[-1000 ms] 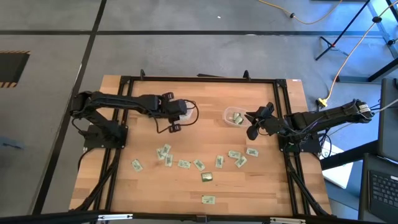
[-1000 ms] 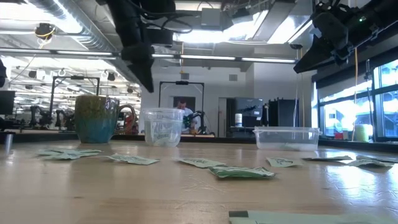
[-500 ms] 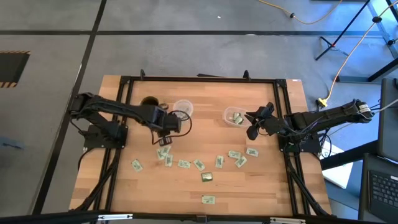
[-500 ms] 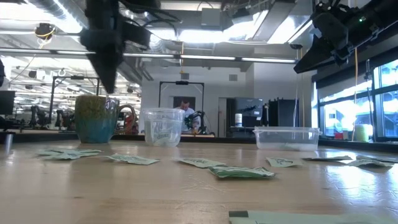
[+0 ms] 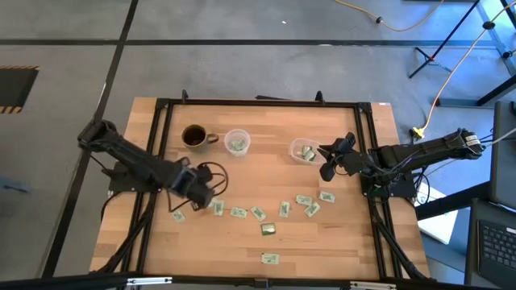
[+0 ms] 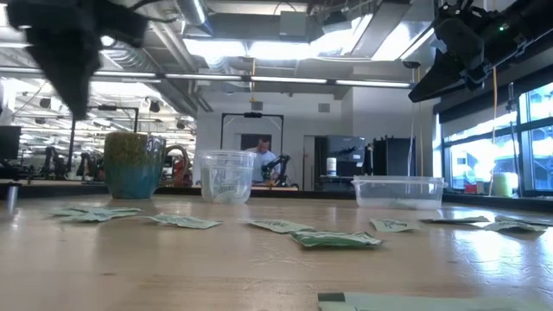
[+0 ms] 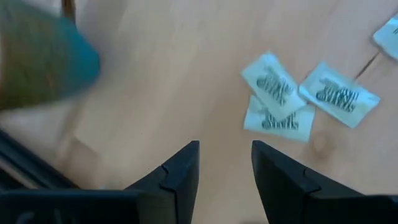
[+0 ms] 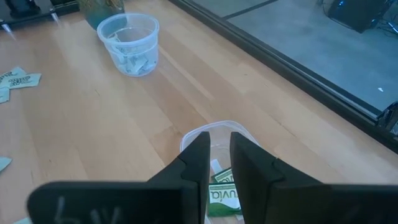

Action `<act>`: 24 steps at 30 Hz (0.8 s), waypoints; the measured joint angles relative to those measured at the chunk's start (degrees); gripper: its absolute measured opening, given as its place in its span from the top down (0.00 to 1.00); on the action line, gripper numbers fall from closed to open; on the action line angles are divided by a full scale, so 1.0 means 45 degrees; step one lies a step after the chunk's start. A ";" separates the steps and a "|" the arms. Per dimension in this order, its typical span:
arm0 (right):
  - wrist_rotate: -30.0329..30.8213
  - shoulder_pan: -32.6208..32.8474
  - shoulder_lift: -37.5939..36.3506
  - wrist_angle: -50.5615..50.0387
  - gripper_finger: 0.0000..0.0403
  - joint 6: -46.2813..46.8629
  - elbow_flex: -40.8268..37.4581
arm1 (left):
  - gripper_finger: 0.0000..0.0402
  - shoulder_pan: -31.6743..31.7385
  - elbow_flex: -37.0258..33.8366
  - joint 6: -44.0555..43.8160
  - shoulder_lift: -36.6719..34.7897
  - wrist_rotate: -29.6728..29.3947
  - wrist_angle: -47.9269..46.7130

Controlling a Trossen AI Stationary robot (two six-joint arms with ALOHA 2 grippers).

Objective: Pick and place items into bin
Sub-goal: Put the white stevia packet into the left transparent bin

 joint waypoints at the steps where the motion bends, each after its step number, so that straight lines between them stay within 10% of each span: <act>1: 0.0000 0.0005 -0.0002 0.0007 0.83 0.0006 -0.0001 | 0.65 -0.0275 -0.0259 -0.0595 -0.0104 0.0140 0.0049; 24: 0.0000 0.0005 -0.0001 0.0091 0.83 -0.0010 -0.0004 | 0.65 -0.4755 -0.3577 -0.9842 -0.0260 0.3134 0.3283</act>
